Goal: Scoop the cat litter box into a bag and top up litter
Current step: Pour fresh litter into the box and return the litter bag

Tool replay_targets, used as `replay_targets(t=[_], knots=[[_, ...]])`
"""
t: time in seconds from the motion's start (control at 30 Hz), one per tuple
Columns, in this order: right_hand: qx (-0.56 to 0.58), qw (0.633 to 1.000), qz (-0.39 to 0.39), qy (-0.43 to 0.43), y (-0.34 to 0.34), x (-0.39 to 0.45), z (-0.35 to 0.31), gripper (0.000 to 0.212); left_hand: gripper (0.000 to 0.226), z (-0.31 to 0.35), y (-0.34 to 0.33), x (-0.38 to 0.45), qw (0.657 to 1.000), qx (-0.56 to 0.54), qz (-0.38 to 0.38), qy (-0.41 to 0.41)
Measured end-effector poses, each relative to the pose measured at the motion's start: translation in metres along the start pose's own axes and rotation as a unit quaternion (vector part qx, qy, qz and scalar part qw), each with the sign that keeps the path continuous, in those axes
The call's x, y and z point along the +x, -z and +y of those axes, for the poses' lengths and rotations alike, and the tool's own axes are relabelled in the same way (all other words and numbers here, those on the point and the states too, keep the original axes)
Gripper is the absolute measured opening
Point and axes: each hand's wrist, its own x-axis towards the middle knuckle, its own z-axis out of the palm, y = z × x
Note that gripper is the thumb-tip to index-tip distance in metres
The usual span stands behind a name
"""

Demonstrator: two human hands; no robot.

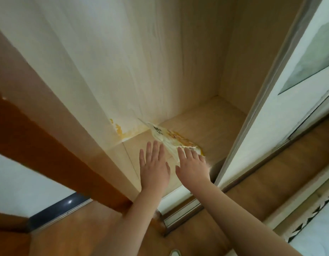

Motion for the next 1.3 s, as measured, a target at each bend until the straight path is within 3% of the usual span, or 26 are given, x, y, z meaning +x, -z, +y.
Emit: replay_targets(t=[0.23, 0.47, 0.6, 0.9, 1.17, 1.3], knots=[[-0.007, 0.998, -0.060, -0.003, -0.038, 0.077, -0.011, 0.067, 0.068, -0.002, -0.022, 0.012, 1.000, -0.009, 0.012, 0.015], [-0.014, 0.995, -0.092, -0.032, -0.050, 0.099, -0.012, 0.032, 0.067, -0.005, -0.033, 0.014, 1.000, 0.001, 0.026, 0.007], [0.001, 0.994, -0.094, -0.049, -0.045, 0.096, -0.003, 0.028, 0.065, -0.005, -0.038, 0.013, 1.000, -0.001, 0.017, -0.003], [0.019, 0.998, -0.042, -0.053, -0.015, 0.058, 0.030, 0.030, 0.065, 0.000, -0.026, 0.009, 0.996, -0.032, -0.015, -0.080], [-0.010, 1.000, 0.003, -0.019, 0.020, -0.015, 0.068, 0.039, 0.089, 0.004, -0.012, 0.005, 0.985, -0.029, 0.026, -0.167], [-0.012, 0.999, 0.038, -0.001, 0.029, -0.076, 0.083, 0.025, 0.097, 0.003, 0.001, -0.010, 0.979, -0.006, 0.027, -0.201]])
